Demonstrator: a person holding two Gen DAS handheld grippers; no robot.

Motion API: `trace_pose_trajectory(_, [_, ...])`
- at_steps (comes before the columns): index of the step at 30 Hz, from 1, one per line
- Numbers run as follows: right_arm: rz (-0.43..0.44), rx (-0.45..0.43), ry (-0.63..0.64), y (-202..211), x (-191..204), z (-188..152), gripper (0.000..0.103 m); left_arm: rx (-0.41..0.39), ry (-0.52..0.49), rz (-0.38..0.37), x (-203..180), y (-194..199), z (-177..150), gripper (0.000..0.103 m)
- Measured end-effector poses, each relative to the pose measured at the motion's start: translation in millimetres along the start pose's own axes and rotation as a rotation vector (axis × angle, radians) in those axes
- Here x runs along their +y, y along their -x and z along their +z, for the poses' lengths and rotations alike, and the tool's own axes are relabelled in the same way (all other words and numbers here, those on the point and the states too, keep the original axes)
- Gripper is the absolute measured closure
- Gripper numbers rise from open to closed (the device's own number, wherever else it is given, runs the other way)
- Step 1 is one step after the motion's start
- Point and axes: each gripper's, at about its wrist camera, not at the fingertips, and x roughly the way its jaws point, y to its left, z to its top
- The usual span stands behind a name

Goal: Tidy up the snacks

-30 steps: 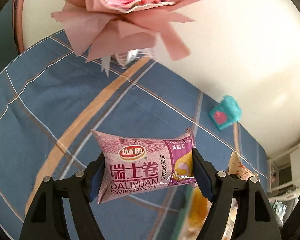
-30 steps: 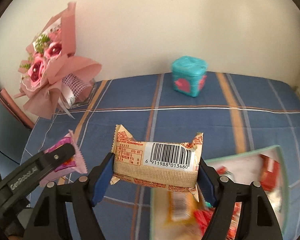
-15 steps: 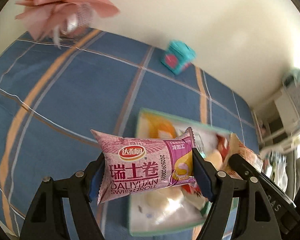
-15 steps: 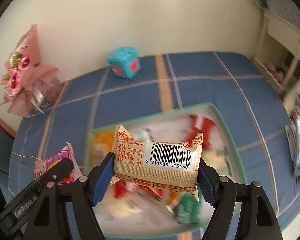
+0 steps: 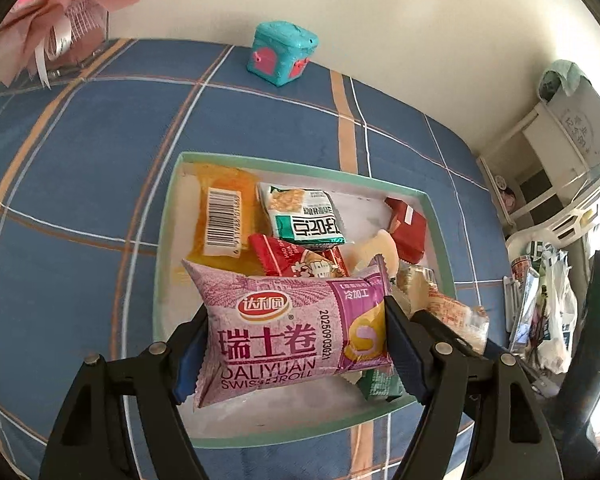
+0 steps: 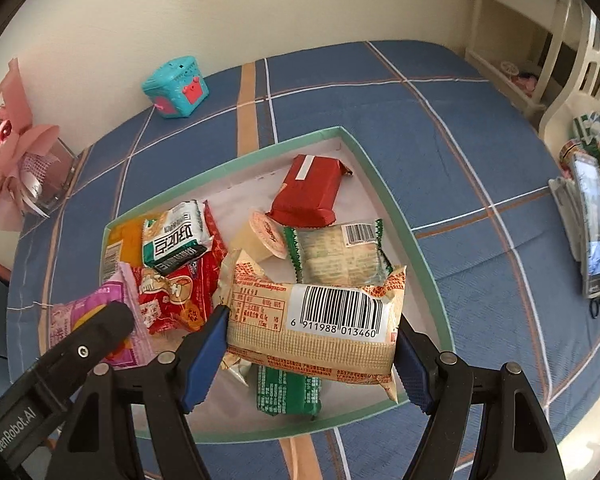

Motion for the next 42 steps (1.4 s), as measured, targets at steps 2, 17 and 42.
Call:
trace_pose_trajectory(2, [0.013,-0.001,0.000,-2.7,-0.9,0.4,0.024,0.013,0.019,-0.019,2.3,-3.8,1.6,0.022])
trace_pose_trajectory(17, [-0.017,0.009,0.019,-12.1,5.7,-8.4,0.000,-0.020,0.034,0.042,18.5,15.3,-8.5,0.010])
trace_pose_trajectory(42, [-0.006,-0.053,0.131,25.1,35.1,-66.8,0.000,-0.163,-0.037,0.467,60.9,76.7,-56.8,0.001])
